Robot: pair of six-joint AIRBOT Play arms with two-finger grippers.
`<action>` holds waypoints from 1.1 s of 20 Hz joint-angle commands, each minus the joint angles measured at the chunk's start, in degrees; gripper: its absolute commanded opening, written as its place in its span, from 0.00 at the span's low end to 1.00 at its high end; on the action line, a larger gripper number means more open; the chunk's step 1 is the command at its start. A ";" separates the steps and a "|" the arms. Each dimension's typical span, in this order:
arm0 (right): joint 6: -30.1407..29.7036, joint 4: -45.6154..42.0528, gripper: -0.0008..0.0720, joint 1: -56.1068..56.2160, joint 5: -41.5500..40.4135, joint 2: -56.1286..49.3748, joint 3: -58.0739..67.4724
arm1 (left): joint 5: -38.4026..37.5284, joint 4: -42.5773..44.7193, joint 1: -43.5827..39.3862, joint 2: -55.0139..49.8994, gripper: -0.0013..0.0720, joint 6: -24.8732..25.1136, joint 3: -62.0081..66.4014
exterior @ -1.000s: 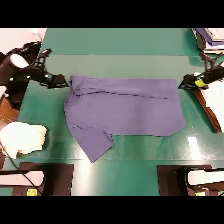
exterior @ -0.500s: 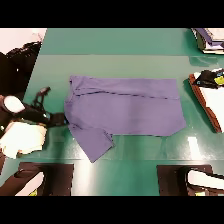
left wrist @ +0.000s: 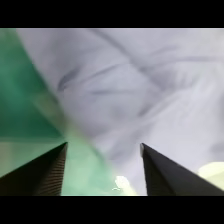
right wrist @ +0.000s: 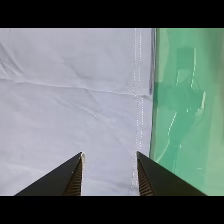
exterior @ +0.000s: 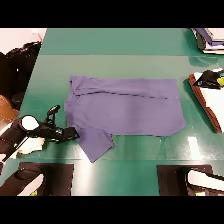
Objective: Fold the shirts.
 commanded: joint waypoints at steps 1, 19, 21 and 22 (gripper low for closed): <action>-0.02 0.02 0.54 -0.31 0.66 0.07 -0.02 | 6.05 -7.30 -0.39 -0.31 0.75 2.93 -2.82; -1.53 9.44 0.55 -8.20 -12.02 14.53 -53.20 | 5.92 -8.92 -0.39 -0.33 0.05 8.74 2.25; -1.55 11.15 0.54 -5.33 -14.10 12.39 -52.24 | 4.74 -8.92 -0.39 -0.33 0.05 8.92 2.25; -1.55 11.10 0.53 -3.89 -14.67 11.56 -51.36 | 4.31 -8.90 -0.39 -0.33 0.05 8.92 2.25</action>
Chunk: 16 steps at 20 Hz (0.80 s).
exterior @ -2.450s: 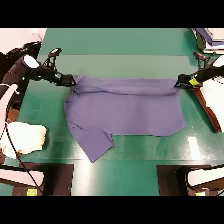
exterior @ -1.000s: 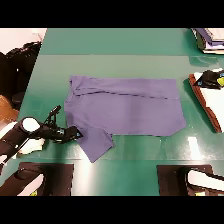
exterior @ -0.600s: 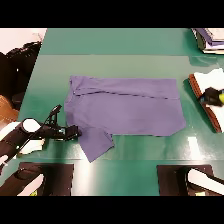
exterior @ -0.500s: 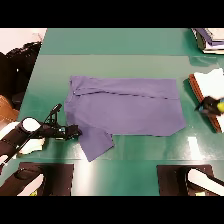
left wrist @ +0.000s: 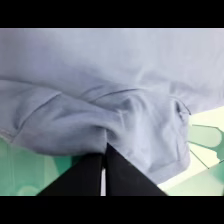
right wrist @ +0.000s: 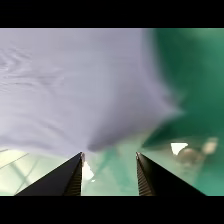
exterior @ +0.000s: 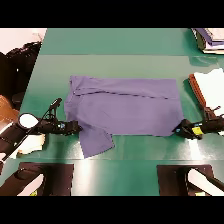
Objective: Fold the shirts.
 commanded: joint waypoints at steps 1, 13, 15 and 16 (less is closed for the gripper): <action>-0.20 1.62 0.43 4.81 -5.51 -2.45 0.52 | -1.62 0.07 -0.02 0.00 0.05 0.37 0.17; 1.44 -14.67 0.04 8.90 13.55 18.88 2.40 | -19.15 3.32 -0.02 19.69 0.05 -9.84 -3.78; 2.19 -13.25 0.04 8.90 12.81 23.04 2.64 | -17.59 2.12 -0.02 20.65 0.05 -10.21 -1.62; 2.91 -12.72 0.04 8.90 11.58 23.96 3.50 | -14.78 2.38 0.00 19.96 0.05 -10.08 0.79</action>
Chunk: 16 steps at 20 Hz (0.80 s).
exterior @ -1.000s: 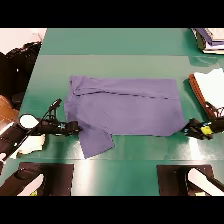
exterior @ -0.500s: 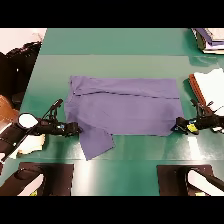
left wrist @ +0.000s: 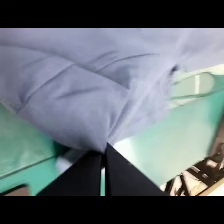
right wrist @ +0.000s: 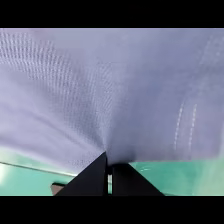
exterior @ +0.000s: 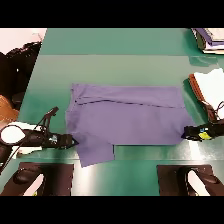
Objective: Fold the shirts.
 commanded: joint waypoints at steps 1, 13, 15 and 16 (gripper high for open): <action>1.42 0.42 0.04 0.11 0.28 4.94 2.10 | 4.94 -0.48 0.00 1.03 0.05 -0.72 5.42; 1.33 1.57 0.04 0.52 -6.40 -29.31 31.85 | 17.92 0.81 0.02 -44.57 0.05 11.19 39.45; 1.33 4.72 0.04 0.52 -7.23 -34.86 36.41 | 19.19 0.98 0.02 -48.37 0.05 11.82 43.32; 1.36 6.60 0.04 0.52 -7.76 -37.38 38.66 | 19.52 0.96 0.02 -49.86 0.05 12.61 44.89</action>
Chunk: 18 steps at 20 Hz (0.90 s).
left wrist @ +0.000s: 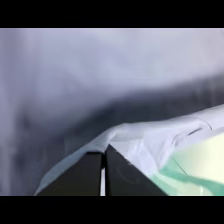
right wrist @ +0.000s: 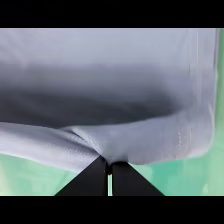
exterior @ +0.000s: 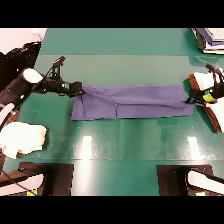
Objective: Fold the shirts.
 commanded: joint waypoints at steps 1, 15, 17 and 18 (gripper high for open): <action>0.02 5.38 0.04 -0.02 -1.99 -9.79 8.46 | 2.51 0.22 0.02 -7.43 0.05 1.62 6.62; -8.68 12.39 0.71 -9.88 8.57 -22.71 23.91 | -2.25 1.95 0.02 -7.96 0.06 1.55 14.38; -9.09 12.55 0.71 -13.75 7.65 -22.77 20.92 | -3.21 1.38 0.02 -7.93 0.07 1.53 14.38; -9.77 12.59 0.71 -15.50 6.97 -23.10 19.58 | -3.98 1.18 0.00 -7.93 0.07 1.51 14.38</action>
